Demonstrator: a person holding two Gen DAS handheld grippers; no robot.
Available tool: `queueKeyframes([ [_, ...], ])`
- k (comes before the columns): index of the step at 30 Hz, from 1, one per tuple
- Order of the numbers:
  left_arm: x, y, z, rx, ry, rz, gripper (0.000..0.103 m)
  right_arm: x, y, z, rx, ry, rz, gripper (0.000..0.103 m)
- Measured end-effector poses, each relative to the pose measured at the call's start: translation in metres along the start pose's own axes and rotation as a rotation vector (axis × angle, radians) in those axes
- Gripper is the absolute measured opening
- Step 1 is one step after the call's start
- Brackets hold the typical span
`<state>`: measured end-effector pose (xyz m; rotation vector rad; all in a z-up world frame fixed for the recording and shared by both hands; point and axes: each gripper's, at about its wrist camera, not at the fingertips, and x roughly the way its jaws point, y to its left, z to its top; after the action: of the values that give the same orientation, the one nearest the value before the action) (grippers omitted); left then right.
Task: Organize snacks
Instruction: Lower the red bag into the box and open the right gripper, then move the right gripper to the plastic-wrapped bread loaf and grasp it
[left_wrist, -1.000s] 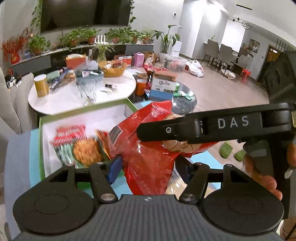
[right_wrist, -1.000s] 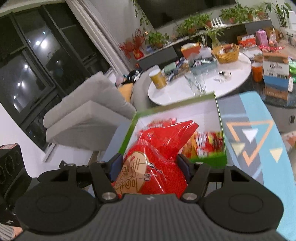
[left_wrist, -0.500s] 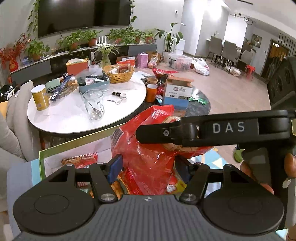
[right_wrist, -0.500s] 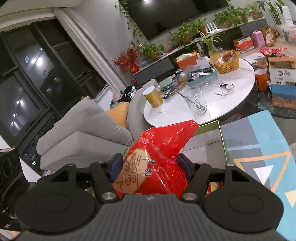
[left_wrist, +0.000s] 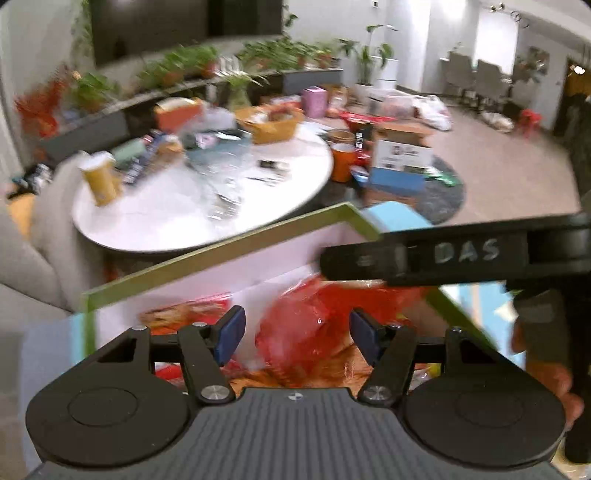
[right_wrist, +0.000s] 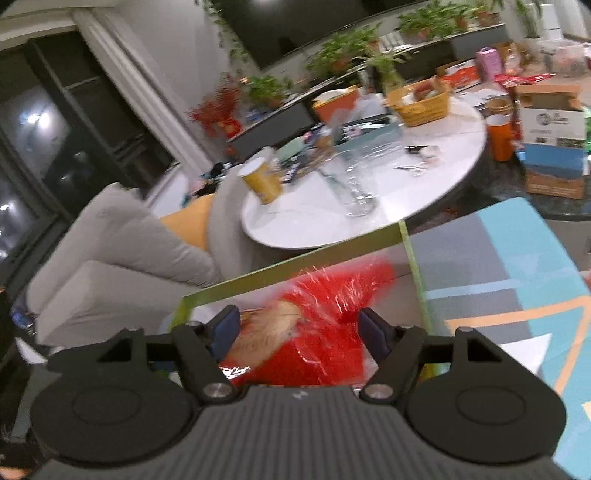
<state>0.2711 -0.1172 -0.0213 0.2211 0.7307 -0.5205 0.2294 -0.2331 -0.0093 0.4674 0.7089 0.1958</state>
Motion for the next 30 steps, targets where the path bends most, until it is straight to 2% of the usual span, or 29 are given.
queueKeyframes([
  [5,-0.015,0.002,-0.003,-0.046,-0.011,-0.021,0.060,-0.021,0.002,-0.002,-0.023,-0.018,-0.010,0.059],
  [14,-0.058,-0.013,-0.022,-0.058,-0.037,-0.033,0.062,-0.065,0.008,-0.019,-0.075,-0.001,-0.030,0.059],
  [20,-0.085,-0.030,-0.048,-0.059,-0.031,-0.057,0.065,-0.092,0.004,-0.048,-0.132,0.040,-0.091,0.059],
  [30,-0.103,-0.070,-0.090,-0.097,0.025,-0.163,0.066,-0.132,-0.024,-0.099,-0.095,0.100,-0.175,0.059],
])
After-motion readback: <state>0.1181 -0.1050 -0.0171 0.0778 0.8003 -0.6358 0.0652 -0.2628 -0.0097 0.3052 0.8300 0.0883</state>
